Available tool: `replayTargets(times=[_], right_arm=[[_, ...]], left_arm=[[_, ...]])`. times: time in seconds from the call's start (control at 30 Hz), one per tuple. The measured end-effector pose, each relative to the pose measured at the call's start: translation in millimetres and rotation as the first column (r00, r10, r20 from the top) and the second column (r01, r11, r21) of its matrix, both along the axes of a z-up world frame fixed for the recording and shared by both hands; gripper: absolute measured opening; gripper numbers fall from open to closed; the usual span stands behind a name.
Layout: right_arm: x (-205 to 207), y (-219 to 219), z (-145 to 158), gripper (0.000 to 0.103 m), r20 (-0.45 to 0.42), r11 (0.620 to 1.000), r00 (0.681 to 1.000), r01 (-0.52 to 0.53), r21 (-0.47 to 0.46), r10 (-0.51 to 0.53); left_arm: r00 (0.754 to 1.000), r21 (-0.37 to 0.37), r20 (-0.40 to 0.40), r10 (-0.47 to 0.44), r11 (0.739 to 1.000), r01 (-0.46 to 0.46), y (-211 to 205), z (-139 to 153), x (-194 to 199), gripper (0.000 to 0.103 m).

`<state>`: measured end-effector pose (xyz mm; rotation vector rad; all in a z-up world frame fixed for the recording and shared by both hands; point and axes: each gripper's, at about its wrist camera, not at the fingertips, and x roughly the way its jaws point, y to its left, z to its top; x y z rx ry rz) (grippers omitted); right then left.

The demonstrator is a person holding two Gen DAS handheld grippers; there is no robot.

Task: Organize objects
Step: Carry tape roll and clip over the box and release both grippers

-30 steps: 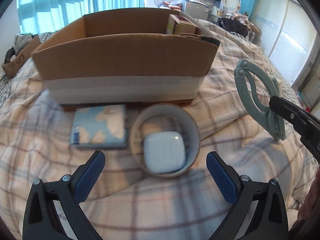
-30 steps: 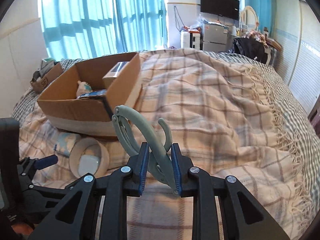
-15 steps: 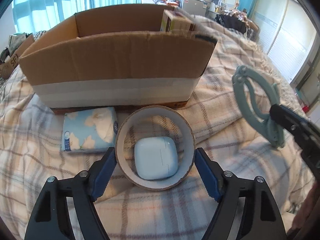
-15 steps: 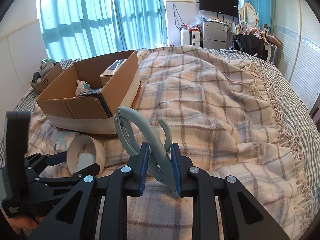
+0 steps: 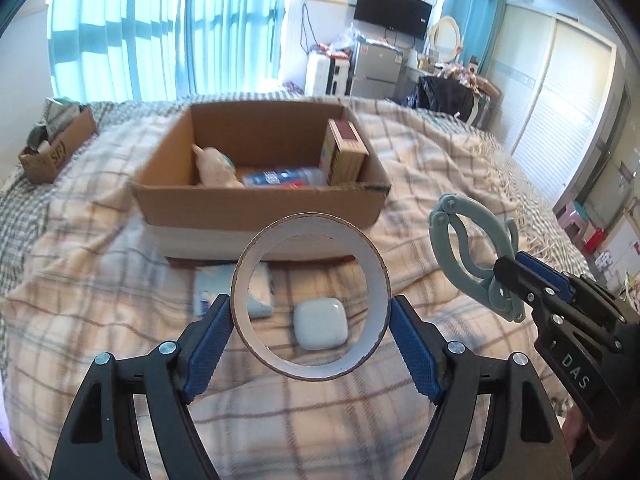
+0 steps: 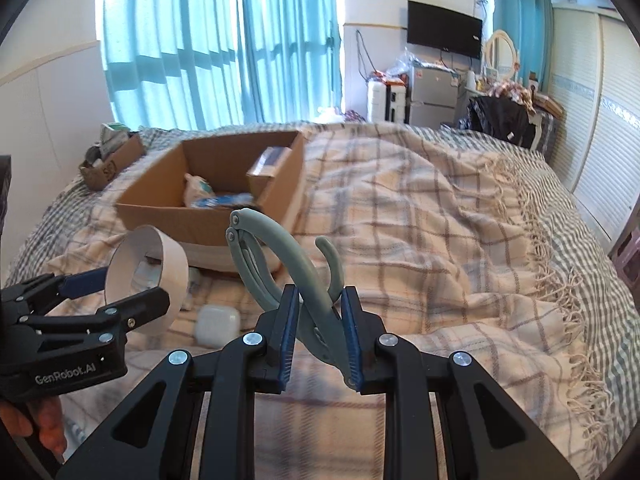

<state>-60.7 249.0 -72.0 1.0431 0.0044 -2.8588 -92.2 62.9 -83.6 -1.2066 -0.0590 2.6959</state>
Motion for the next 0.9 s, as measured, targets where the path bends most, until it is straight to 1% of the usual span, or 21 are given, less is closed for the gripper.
replayTargets(times=[0.13, 0.23, 0.37, 0.47, 0.6, 0.7, 0.9], right_arm=[[14, -20, 24, 0.021, -0.056, 0.999, 0.998, -0.037, 0.019, 0.038], [22, -33, 47, 0.021, -0.112, 0.998, 0.991, -0.065, 0.026, 0.067], [19, -46, 73, 0.021, -0.162, 0.995, 0.982, -0.093, 0.033, 0.097], [10, -56, 89, 0.021, -0.186, 0.994, 0.976, -0.104, 0.045, 0.110], [-12, -69, 104, 0.021, -0.202, 0.991, 0.970, -0.124, 0.054, 0.132], [-36, -77, 108, 0.021, -0.201, 0.991, 0.971, -0.124, 0.056, 0.133], [-98, -90, 103, 0.021, -0.166, 0.992, 0.980, -0.101, 0.079, 0.113]], left_arm=[[0.999, -0.011, -0.024, 0.024, 1.000, -0.025, -12, 16, 7, 0.080], [0.997, -0.034, -0.063, 0.032, 0.999, -0.034, -22, 32, 13, 0.080], [0.994, -0.038, -0.098, 0.051, 0.998, -0.055, -34, 50, 8, 0.080], [0.991, -0.041, -0.125, 0.054, 0.997, -0.059, -40, 63, -3, 0.080], [0.987, -0.046, -0.146, 0.062, 0.997, -0.070, -46, 75, -26, 0.080], [0.986, -0.057, -0.159, 0.058, 0.996, -0.067, -47, 77, -45, 0.080], [0.989, -0.052, -0.139, 0.051, 0.997, -0.058, -51, 64, -93, 0.080]])
